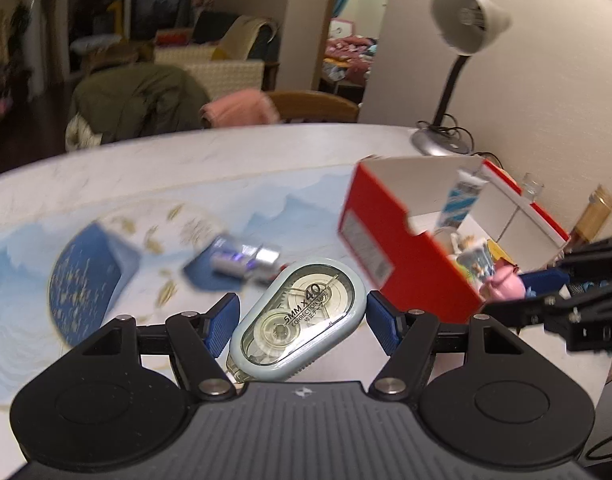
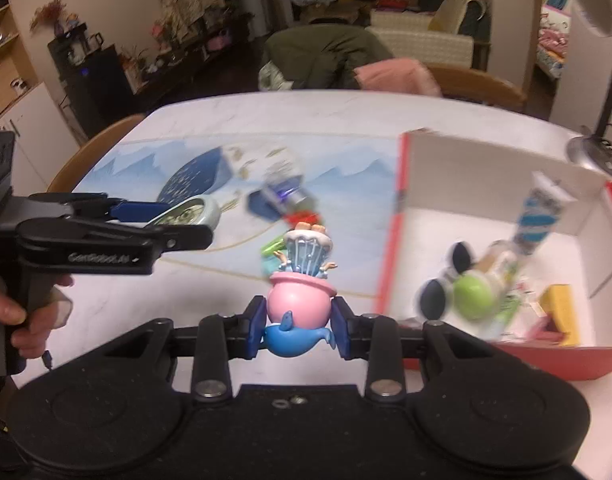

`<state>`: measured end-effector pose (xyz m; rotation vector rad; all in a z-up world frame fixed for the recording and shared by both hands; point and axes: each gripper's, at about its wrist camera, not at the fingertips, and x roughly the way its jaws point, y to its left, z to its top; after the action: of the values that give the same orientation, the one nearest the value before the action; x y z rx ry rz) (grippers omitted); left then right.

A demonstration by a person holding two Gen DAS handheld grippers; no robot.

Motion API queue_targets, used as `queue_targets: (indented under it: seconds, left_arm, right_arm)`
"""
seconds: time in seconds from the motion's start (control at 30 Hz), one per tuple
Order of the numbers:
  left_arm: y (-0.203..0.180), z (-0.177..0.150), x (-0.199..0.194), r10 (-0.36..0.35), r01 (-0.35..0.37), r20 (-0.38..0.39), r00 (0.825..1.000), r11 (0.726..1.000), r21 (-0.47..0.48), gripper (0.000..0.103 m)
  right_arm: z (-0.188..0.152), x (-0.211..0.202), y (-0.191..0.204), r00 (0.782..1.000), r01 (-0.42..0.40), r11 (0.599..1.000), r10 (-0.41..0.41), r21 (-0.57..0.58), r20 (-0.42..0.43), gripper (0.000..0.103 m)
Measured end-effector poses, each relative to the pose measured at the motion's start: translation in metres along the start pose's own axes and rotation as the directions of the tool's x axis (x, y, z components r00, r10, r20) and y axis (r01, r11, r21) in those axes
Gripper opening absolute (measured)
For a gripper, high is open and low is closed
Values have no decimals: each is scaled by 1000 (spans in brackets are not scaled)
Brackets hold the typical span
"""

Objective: Organize rigid objects
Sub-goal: 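Carry the tape dispenser into the shoebox with left tool while right carries the pig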

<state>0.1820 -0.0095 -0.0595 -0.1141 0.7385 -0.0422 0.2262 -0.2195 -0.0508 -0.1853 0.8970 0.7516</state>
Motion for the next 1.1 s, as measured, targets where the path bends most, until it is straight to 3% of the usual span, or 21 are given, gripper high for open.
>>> queue_targets:
  seconds: [0.57, 0.8, 1.1]
  left_arm:
    - [-138, 69, 56, -15, 14, 7, 1000, 990, 144, 69]
    - [-170, 89, 100, 23, -14, -48, 999, 986, 169, 69]
    - [-191, 101, 153, 95, -70, -119, 988, 978, 197, 69]
  right_arm:
    - [3, -42, -148, 988, 128, 989, -134, 80, 79, 33]
    - [5, -36, -194, 986, 151, 982, -158, 117, 58, 34]
    - [13, -9, -221, 986, 162, 982, -164, 96, 12, 33]
